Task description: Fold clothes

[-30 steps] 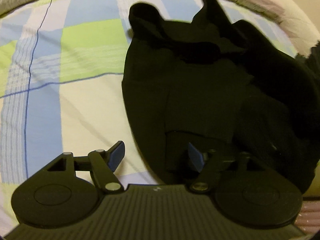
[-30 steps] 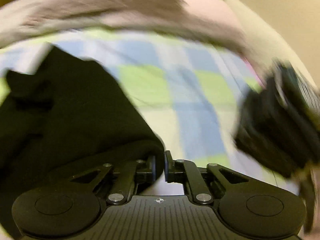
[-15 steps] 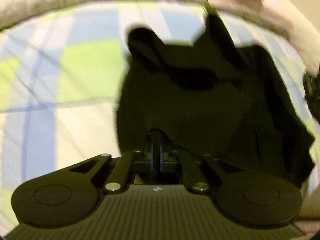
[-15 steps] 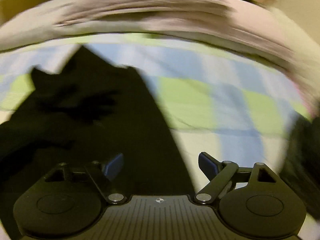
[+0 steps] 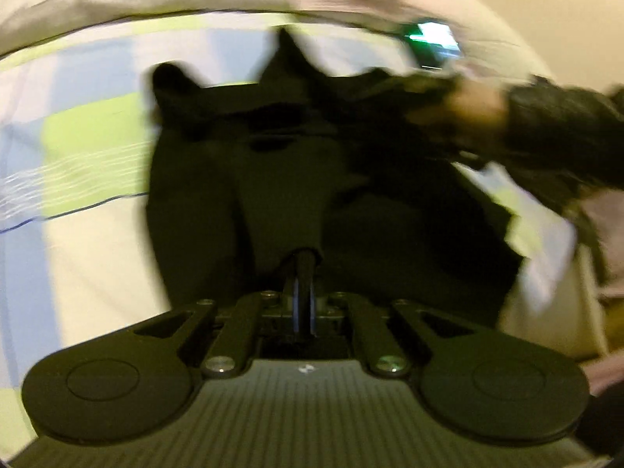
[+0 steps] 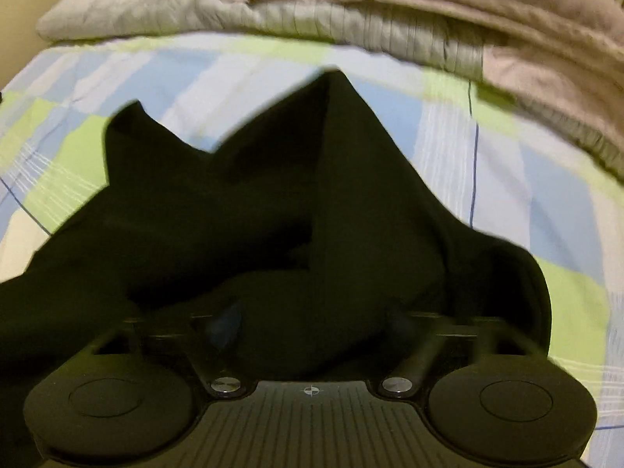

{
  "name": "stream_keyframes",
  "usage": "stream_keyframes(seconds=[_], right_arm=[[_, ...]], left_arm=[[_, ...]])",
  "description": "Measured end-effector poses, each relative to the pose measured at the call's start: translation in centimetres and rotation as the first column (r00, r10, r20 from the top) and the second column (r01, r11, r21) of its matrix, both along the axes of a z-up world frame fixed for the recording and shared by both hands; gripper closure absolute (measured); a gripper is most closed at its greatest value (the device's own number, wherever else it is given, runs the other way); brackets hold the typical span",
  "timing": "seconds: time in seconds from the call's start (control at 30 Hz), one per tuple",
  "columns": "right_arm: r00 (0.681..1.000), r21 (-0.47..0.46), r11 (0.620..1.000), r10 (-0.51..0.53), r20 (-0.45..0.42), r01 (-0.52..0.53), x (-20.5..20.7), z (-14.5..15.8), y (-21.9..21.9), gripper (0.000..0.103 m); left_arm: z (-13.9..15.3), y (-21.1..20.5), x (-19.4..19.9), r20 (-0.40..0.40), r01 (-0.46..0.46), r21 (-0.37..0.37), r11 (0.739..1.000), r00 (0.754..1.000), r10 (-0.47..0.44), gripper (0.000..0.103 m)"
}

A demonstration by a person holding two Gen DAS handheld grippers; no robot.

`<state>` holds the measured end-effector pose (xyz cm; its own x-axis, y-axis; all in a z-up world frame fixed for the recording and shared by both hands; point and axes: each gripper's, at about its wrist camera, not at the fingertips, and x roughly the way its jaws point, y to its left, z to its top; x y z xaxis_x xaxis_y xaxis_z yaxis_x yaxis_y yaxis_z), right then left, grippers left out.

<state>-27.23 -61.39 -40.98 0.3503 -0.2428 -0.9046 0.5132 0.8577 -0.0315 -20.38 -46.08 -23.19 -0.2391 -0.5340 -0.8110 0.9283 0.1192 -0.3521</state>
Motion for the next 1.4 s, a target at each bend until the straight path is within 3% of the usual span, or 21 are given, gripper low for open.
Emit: stream_keyframes(seconds=[0.03, 0.13, 0.27, 0.43, 0.47, 0.5, 0.53, 0.57, 0.63, 0.7, 0.8, 0.93, 1.03, 1.07, 1.1, 1.2, 1.23, 1.27, 1.4], right_arm=[[1.000, -0.021, 1.000, -0.013, 0.000, 0.013, -0.6, 0.6, -0.9, 0.103], [0.996, -0.093, 0.992, -0.081, 0.046, 0.085, -2.8, 3.2, -4.2, 0.103], [0.975, -0.212, 0.953, -0.199, 0.096, 0.215, -5.9, 6.6, -8.5, 0.103], [0.974, -0.242, 0.943, -0.218, 0.064, 0.227, -7.9, 7.6, -9.1, 0.102], [0.974, -0.240, 0.944, -0.222, 0.048, 0.227, -8.3, 7.3, -8.8, 0.102], [0.973, -0.233, 0.945, -0.231, 0.025, 0.231, -8.8, 6.7, -8.5, 0.102], [0.970, -0.222, 0.946, -0.244, -0.002, 0.237, -9.3, 6.1, -8.1, 0.095], [0.966, -0.214, 0.945, -0.257, -0.022, 0.246, -9.7, 5.5, -7.9, 0.064], [0.959, -0.221, 0.938, -0.280, -0.035, 0.265, -11.0, 4.9, -7.3, 0.022], [0.958, -0.218, 0.937, -0.286, -0.029, 0.273, -12.4, 5.0, -6.4, 0.022], [0.956, -0.144, 0.946, -0.288, 0.045, 0.292, -14.1, 6.3, -3.9, 0.022], [0.961, 0.035, 0.969, -0.248, 0.122, 0.245, -14.3, 6.1, 1.4, 0.022], [0.957, 0.171, 0.954, -0.268, 0.108, 0.247, -12.7, 3.4, 4.5, 0.022], [0.957, 0.197, 0.945, -0.281, 0.077, 0.261, -12.0, 2.2, 4.9, 0.022], [0.954, 0.216, 0.936, -0.295, 0.045, 0.280, -11.4, 1.0, 5.2, 0.022], [0.943, 0.258, 0.909, -0.330, -0.033, 0.327, -9.9, -1.9, 5.2, 0.023], [0.943, 0.265, 0.906, -0.331, -0.040, 0.330, -9.8, -2.3, 4.9, 0.046], [0.945, 0.269, 0.907, -0.325, -0.043, 0.324, -9.8, -2.1, 4.6, 0.093], [0.963, 0.203, 0.941, -0.269, -0.035, 0.270, -11.0, 1.3, 3.8, 0.097]], left_arm=[[0.3, -0.4, -1.0, -0.021, 0.033, -0.020, 0.999, 0.999, -0.034, 0.101], [1.1, -2.2, -4.2, -0.070, 0.139, -0.087, 0.986, 0.987, -0.146, 0.101], [1.9, -4.6, -7.7, -0.089, 0.261, -0.153, 0.953, 0.957, -0.276, 0.101], [1.4, -6.4, -11.5, -0.145, 0.343, -0.194, 0.919, 0.917, -0.373, 0.098], [0.9, -6.6, -12.0, -0.168, 0.345, -0.190, 0.919, 0.911, -0.377, 0.087], [0.4, -6.6, -12.1, -0.176, 0.353, -0.176, 0.919, 0.907, -0.382, 0.071], [-0.1, -6.5, -12.1, -0.180, 0.345, -0.165, 0.924, 0.910, -0.372, 0.061], [-0.7, -6.3, -12.0, -0.183, 0.324, -0.155, 0.933, 0.919, -0.350, 0.052], [-2.1, -5.6, -10.8, -0.169, 0.274, -0.112, 0.955, 0.942, -0.290, 0.050], [-3.7, -4.5, -8.7, -0.102, 0.188, -0.032, 0.982, 0.976, -0.190, 0.039], [-6.5, -2.8, -5.2, 0.044, 0.022, 0.094, 0.995, 0.999, -0.027, 0.037], [-11.1, -1.1, -1.6, 0.147, -0.171, 0.266, 0.949, 0.980, 0.135, 0.036], [-13.9, -0.3, -0.2, 0.066, -0.252, 0.344, 0.905, 0.967, 0.245, 0.040], [-14.8, 0.0, -0.1, 0.012, -0.259, 0.355, 0.898, 0.962, 0.273, 0.058], [-15.1, 0.2, -0.4, -0.017, -0.251, 0.348, 0.903, 0.962, 0.273, 0.099], [-13.8, 0.2, -2.3, 0.049, -0.184, 0.264, 0.947, 0.983, 0.177, 0.101], [-12.9, 0.4, -2.7, 0.082, -0.169, 0.234, 0.958, 0.985, 0.153, 0.101], [-11.9, 0.8, -2.6, 0.109, -0.174, 0.212, 0.962, 0.982, 0.154, 0.100], [-7.8, 3.5, 0.1, 0.234, -0.272, 0.145, 0.951, 0.944, 0.234, 0.099]])
